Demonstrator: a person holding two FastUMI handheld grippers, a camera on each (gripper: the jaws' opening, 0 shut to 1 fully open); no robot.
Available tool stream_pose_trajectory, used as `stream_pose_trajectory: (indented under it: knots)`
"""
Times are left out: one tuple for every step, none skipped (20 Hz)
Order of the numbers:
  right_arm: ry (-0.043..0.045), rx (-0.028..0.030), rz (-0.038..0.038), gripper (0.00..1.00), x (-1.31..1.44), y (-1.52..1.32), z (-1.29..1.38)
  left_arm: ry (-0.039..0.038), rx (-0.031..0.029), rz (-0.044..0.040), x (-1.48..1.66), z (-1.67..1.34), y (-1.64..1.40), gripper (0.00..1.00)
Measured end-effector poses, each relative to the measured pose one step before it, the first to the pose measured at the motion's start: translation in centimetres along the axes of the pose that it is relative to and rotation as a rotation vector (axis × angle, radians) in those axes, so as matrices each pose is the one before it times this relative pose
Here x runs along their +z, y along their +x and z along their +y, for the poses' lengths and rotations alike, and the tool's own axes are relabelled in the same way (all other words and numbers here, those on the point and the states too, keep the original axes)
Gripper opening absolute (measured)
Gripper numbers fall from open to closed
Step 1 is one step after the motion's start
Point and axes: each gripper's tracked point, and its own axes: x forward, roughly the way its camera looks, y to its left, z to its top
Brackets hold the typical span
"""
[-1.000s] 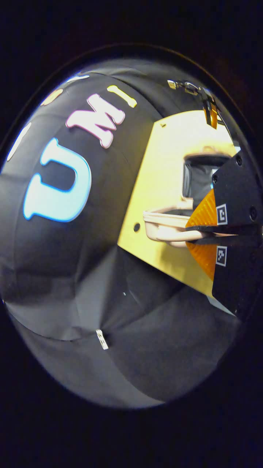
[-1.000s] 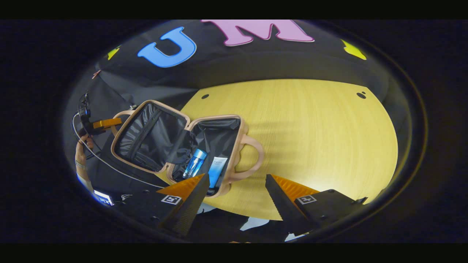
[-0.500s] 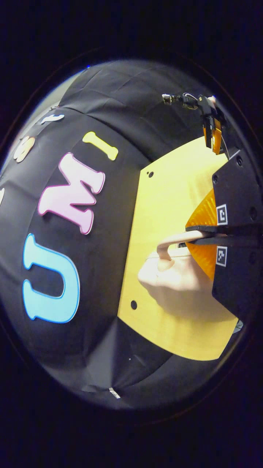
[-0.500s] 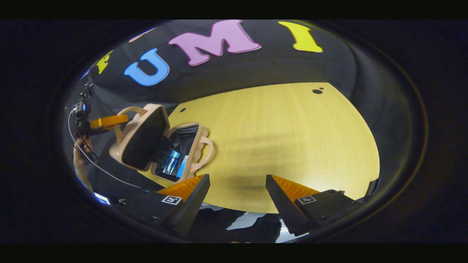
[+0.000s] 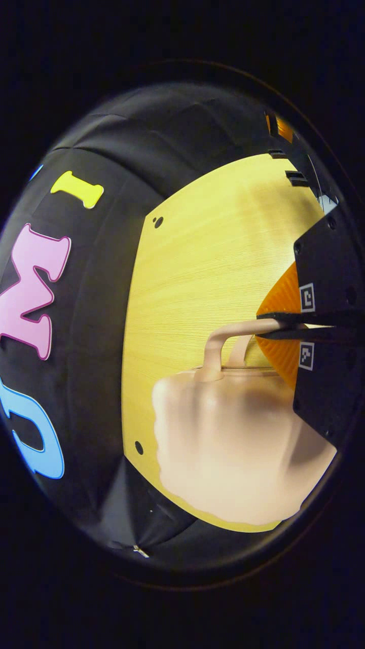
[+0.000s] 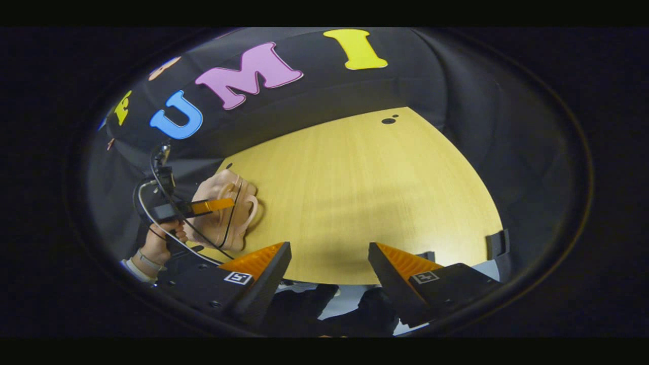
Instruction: First open the suitcase, pack the skin care products into it, and then close the suitcase.
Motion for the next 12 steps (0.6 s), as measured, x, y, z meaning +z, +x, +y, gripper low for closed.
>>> stream_pose_trajectory:
  knots:
    - [-0.01007, -0.00184, 0.00475, 0.97, -0.043, -0.073, -0.908, 0.02228, 0.01269, 0.00521, -0.432, -0.217, 0.625, 0.07]
    - [-0.009, 0.00026, 0.00737, 0.97, -0.136, -0.04, -0.787, 0.02308, 0.01202, -0.00268, -0.022, -0.273, 0.397, 0.08]
    - [-0.00381, 0.00601, 0.00489, 0.97, -0.03, 0.056, -0.486, 0.02533, 0.01013, 0.01214, -0.313, -0.162, 0.227, 0.13]
    - [-0.00114, 0.00956, -0.00197, 0.97, 0.17, -0.017, -0.206, 0.01851, 0.00063, 0.00191, -0.12, -0.329, 0.233, 0.12]
    - [-0.00299, 0.00902, -0.00298, 0.97, 0.31, 0.03, -0.114, 0.01163, -0.00416, 0.01014, -0.295, -0.338, 0.084, 0.14]
    - [-0.00974, 0.00971, -0.00623, 0.97, 0.448, 0.042, -0.038, -0.00303, 0.00287, -0.00621, 0.105, -0.075, -0.188, 0.22]
    - [-0.01846, 0.01011, -0.01433, 0.97, 0.571, 0.105, 0.107, -0.00816, 0.00693, -0.03024, 0.682, -0.103, -0.401, 0.28]
    - [-0.02539, 0.00898, -0.0156, 0.97, 0.734, 0.206, 0.228, -0.01021, -0.00055, -0.0282, 0.646, -0.214, -0.63, 0.36]
    - [-0.02689, -0.00075, -0.02212, 0.97, 0.858, 0.146, 0.009, -0.00101, 0.02195, -0.03248, 0.62, 0.065, -0.478, 0.42]
    - [-0.0247, -0.00927, -0.0301, 0.97, 0.944, 0.224, -0.279, 0.01283, 0.02694, -0.03402, 0.966, 0.138, -0.55, 0.67]
    - [-0.0161, -0.00231, -0.02976, 0.98, 0.878, 0.169, -0.08, 0.01837, 0.0319, -0.03158, 0.997, 0.223, -0.869, 0.75]
    - [-0.00875, 0.0025, -0.0316, 0.98, 0.864, -0.113, 0.247, 0.01485, 0.01675, -0.04336, 1.416, 0.03, -1.01, 0.88]
